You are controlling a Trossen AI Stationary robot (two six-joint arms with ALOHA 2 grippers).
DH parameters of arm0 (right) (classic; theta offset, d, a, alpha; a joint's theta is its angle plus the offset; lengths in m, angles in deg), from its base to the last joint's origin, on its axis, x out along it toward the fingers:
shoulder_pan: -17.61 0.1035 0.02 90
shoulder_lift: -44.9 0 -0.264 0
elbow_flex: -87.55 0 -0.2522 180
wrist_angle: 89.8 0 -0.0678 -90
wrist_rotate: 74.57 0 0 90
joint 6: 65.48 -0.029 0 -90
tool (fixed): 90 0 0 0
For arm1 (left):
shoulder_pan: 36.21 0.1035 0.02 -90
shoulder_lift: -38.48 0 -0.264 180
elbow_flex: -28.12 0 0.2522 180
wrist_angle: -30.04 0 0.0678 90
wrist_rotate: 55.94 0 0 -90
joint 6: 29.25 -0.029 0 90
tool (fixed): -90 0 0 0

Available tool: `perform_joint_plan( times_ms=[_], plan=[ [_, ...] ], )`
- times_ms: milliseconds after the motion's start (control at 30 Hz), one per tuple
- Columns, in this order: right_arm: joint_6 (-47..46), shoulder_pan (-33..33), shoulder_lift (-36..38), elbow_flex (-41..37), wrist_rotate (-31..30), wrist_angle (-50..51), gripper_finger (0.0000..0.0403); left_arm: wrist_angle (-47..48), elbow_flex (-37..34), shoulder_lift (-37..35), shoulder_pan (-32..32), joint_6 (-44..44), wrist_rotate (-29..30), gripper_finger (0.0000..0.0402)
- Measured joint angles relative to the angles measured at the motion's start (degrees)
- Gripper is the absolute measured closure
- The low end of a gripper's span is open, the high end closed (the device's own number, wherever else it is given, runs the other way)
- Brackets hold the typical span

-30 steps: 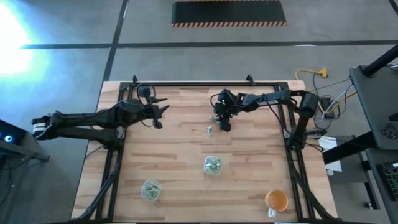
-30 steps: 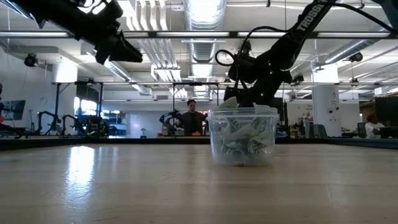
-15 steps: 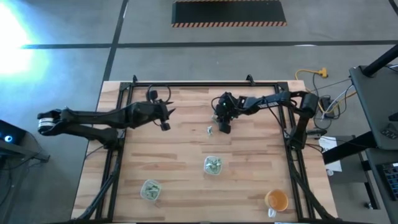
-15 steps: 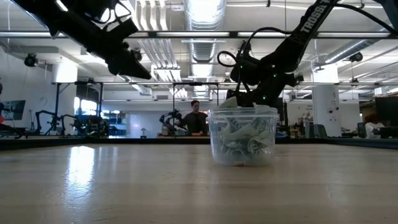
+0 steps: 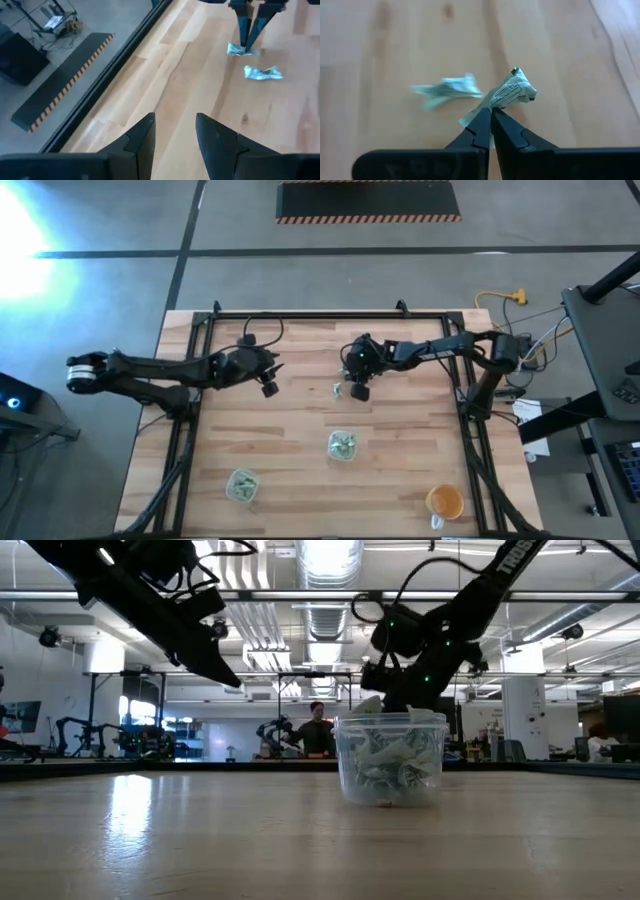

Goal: Pick and place items into bin
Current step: Put the light green packet into the top transparent bin

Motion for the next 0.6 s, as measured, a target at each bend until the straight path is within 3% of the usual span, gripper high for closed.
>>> perform_joint_plan(
  times_ms=[367, 600],
  plan=[
    [-4.4, 11.2, 15.7, -3.9, 0.7, 3.8, 0.0394, 5.5, 0.1, -2.0, -3.2, 1.3, -0.3, 0.0277],
    [-4.6, 22.6, 18.9, -5.6, 0.5, -0.1, 0.0394, 5.4, 0.2, -2.0, -4.0, 2.1, -3.1, 0.0277]
  ],
)
